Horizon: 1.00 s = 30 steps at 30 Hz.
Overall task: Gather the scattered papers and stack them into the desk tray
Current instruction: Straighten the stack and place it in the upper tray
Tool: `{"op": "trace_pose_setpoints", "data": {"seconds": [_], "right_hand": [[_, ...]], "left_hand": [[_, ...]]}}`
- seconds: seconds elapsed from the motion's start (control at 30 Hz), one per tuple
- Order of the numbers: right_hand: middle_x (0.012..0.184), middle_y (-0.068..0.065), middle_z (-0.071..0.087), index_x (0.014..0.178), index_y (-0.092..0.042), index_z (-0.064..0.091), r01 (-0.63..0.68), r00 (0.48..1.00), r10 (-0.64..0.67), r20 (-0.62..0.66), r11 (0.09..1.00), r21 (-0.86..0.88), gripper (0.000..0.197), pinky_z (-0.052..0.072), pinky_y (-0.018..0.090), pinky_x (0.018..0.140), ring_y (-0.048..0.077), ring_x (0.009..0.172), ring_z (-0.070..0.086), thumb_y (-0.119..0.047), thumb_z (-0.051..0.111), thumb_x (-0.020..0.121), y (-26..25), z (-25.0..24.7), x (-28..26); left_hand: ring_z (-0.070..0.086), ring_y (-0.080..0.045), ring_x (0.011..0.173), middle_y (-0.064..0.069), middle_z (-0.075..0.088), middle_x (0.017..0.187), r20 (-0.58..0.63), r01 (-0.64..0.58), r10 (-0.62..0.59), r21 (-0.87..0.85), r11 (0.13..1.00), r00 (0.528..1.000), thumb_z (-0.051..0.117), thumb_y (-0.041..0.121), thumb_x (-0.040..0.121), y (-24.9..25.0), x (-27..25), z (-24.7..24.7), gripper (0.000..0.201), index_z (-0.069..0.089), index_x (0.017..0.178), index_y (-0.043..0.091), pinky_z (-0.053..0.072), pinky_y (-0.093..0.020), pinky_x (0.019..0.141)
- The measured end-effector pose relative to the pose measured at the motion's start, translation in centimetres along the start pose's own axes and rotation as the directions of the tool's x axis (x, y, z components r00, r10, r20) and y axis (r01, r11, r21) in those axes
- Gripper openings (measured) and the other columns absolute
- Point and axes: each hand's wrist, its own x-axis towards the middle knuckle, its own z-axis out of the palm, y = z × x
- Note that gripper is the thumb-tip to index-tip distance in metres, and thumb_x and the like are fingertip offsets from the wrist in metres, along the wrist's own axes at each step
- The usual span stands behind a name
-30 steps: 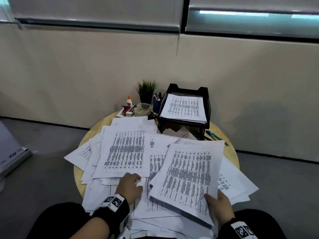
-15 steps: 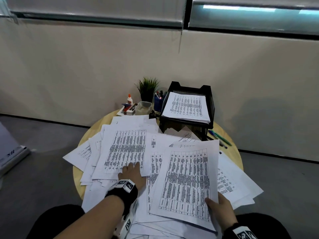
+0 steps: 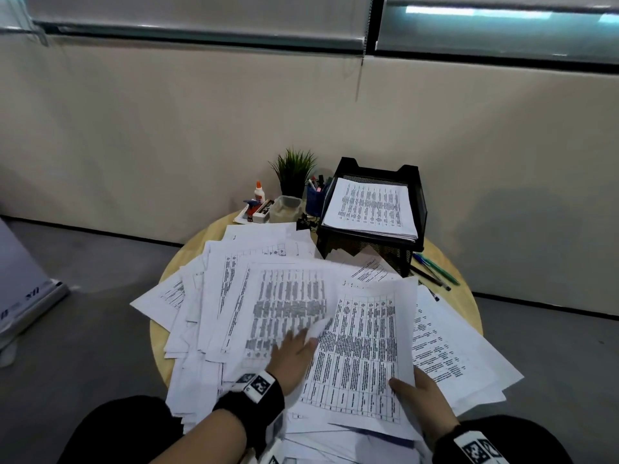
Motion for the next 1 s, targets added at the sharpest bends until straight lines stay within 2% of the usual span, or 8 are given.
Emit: {"op": "trace_pose_setpoints", "data": {"seconds": [0.2, 0.3, 0.37, 0.53, 0.6, 0.7, 0.77, 1.0], "right_hand": [[0.091, 0.008, 0.074, 0.11, -0.003, 0.065, -0.02, 1.0, 0.02, 0.012, 0.997, 0.08, 0.022, 0.053, 0.029, 0.067, 0.024, 0.08, 0.071, -0.012, 0.052, 0.095, -0.7, -0.1, -1.2], [0.126, 0.009, 0.06, 0.127, -0.006, 0.056, -0.07, 0.997, 0.072, -0.008, 0.985, 0.157, 0.043, 0.044, 0.025, 0.095, 0.023, 0.116, 0.058, -0.036, 0.049, 0.097, -0.8, -0.4, -0.9], [0.13, 0.002, 0.053, 0.134, -0.012, 0.05, -0.123, 0.992, 0.118, 0.037, 0.95, 0.287, 0.049, 0.03, 0.034, 0.111, 0.019, 0.128, 0.047, -0.04, 0.052, 0.094, -1.2, -0.9, -0.8], [0.093, 0.026, 0.071, 0.099, 0.01, 0.066, -0.146, 0.987, 0.131, 0.094, 0.974, 0.176, 0.045, 0.05, 0.047, 0.083, 0.037, 0.081, 0.066, -0.004, 0.071, 0.056, -0.7, -1.2, -0.3], [0.078, 0.021, 0.072, 0.093, 0.009, 0.067, -0.088, 0.996, 0.089, 0.001, 0.995, 0.051, 0.051, 0.055, 0.04, 0.075, 0.036, 0.073, 0.067, -0.007, 0.062, 0.045, -0.5, -1.2, -0.3], [0.071, 0.009, 0.066, 0.088, 0.0, 0.063, -0.011, 0.992, -0.011, -0.128, 0.985, -0.172, 0.034, 0.042, 0.021, 0.049, 0.023, 0.064, 0.059, -0.012, 0.056, 0.057, -1.2, -1.9, -1.1], [0.082, 0.011, 0.062, 0.091, -0.008, 0.056, -0.006, 0.986, -0.044, -0.161, 0.954, -0.301, 0.026, 0.037, 0.025, 0.057, 0.025, 0.072, 0.054, -0.013, 0.053, 0.066, -1.1, -2.4, -1.1], [0.089, 0.01, 0.058, 0.096, -0.013, 0.051, -0.036, 0.985, -0.051, -0.166, 0.874, -0.485, 0.018, 0.037, 0.029, 0.063, 0.027, 0.08, 0.053, -0.001, 0.047, 0.083, 0.4, -2.3, 0.1]], "left_hand": [[0.007, -0.025, 0.147, -0.008, 0.012, 0.158, 0.166, -0.055, 0.058, -0.021, 0.998, 0.985, 0.019, 0.044, 0.102, 2.5, -0.7, 2.9, 0.054, 0.014, 0.151, 0.02, 0.003, -0.045, 0.12], [0.049, -0.014, 0.114, 0.001, 0.05, 0.126, 0.247, -0.084, 0.1, -0.074, 0.994, 0.964, 0.022, 0.049, 0.1, 3.7, -1.5, 3.9, 0.057, 0.026, 0.148, 0.018, 0.036, -0.029, 0.101], [0.052, -0.007, 0.106, 0.009, 0.052, 0.119, 0.307, -0.115, 0.127, -0.056, 0.992, 0.943, 0.025, 0.047, 0.1, 4.7, -2.4, 4.4, 0.054, 0.025, 0.148, 0.021, 0.035, -0.03, 0.103], [0.026, -0.018, 0.14, -0.002, 0.026, 0.154, 0.41, -0.162, 0.131, 0.042, 0.986, 0.903, 0.043, 0.065, 0.085, 4.4, -1.9, 5.1, 0.076, 0.027, 0.148, 0.025, 0.019, -0.037, 0.116], [0.028, -0.016, 0.139, 0.0, 0.027, 0.153, 0.319, -0.109, 0.113, -0.029, 0.994, 0.941, 0.049, 0.059, 0.087, 3.3, -1.3, 4.5, 0.069, 0.035, 0.144, 0.023, 0.022, -0.034, 0.114], [0.037, -0.019, 0.133, -0.004, 0.035, 0.147, -0.051, -0.035, 0.033, -0.045, 0.998, 0.998, 0.057, 0.046, 0.089, 1.6, -0.6, 2.8, 0.059, 0.042, 0.138, 0.017, 0.03, -0.037, 0.112], [0.038, -0.024, 0.132, -0.01, 0.034, 0.147, -0.212, 0.094, -0.108, -0.073, 0.993, 0.971, 0.059, 0.041, 0.086, 0.1, 0.4, 1.4, 0.065, 0.038, 0.14, 0.012, 0.033, -0.038, 0.112], [0.041, -0.033, 0.131, -0.022, 0.035, 0.146, -0.24, 0.259, -0.355, -0.354, 0.899, 0.903, 0.062, 0.027, 0.088, -2.9, 2.7, -1.0, 0.074, 0.026, 0.143, -0.006, 0.037, -0.036, 0.104]]}}
